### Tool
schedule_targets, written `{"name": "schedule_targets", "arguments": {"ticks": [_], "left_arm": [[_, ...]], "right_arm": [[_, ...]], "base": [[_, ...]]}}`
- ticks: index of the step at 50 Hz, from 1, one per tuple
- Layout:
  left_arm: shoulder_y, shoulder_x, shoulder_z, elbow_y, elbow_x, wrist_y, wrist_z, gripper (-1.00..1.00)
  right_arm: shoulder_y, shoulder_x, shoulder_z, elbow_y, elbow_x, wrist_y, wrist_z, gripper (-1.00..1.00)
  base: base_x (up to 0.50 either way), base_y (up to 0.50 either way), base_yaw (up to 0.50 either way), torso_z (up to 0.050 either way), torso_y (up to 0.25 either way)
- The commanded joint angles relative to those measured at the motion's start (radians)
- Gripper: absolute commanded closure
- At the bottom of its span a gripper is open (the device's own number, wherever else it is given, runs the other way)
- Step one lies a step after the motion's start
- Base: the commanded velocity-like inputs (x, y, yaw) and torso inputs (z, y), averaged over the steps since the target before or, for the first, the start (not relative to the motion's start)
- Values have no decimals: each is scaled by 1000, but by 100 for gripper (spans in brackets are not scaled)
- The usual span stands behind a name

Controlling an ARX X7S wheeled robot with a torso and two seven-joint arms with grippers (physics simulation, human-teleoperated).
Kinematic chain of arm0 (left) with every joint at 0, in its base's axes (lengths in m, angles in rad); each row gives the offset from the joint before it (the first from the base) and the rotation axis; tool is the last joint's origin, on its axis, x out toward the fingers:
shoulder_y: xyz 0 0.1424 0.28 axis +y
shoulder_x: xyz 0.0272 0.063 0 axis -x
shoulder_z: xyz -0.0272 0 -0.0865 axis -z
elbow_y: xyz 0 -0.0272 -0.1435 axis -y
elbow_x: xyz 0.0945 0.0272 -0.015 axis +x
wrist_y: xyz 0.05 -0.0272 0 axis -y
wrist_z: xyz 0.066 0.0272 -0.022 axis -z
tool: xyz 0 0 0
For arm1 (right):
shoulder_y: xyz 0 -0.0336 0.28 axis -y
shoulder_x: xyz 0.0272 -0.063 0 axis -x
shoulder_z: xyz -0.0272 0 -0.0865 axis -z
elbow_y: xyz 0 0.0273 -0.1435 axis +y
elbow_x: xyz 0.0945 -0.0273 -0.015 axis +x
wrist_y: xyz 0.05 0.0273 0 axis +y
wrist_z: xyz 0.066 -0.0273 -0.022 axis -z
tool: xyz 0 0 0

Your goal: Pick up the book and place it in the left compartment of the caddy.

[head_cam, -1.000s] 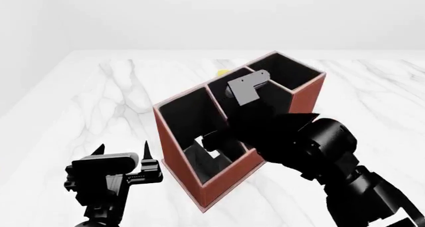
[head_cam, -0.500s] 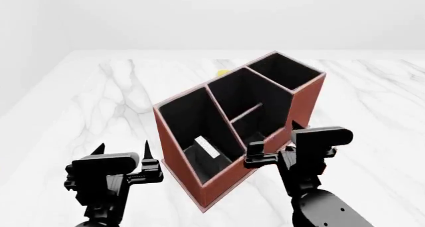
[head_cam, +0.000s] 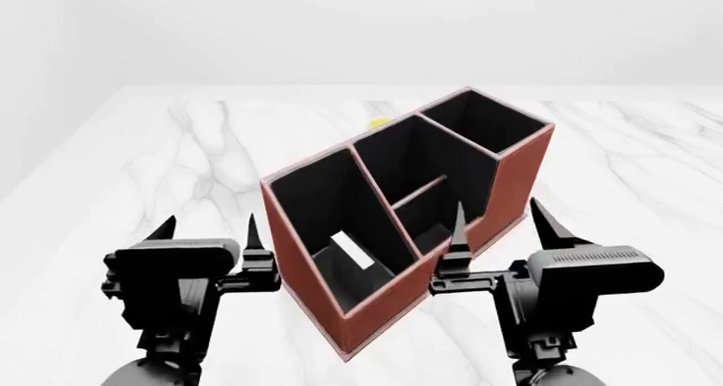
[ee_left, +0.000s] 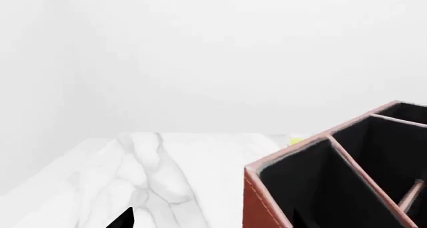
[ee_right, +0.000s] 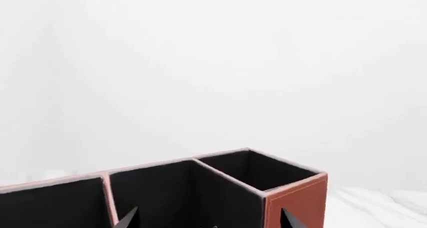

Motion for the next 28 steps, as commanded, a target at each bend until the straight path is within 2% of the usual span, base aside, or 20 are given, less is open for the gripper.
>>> {"name": "schedule_targets", "arguments": {"ticks": [1, 7, 28], "left_arm": [[-184, -29, -32, 247, -16, -225, -49, -100], [-251, -41, -26, 300, -33, -292, -60, -100], [-290, -60, 2, 362, -29, -333, -81, -100]], "right_arm": [[74, 21, 51, -212, -36, 86, 28, -100], [129, 30, 65, -280, -15, 139, 43, -100], [168, 52, 77, -388, -7, 192, 73, -100]], "base": [[0, 0, 0, 0, 0], [0, 0, 0, 0, 0], [0, 0, 0, 0, 0]]}}
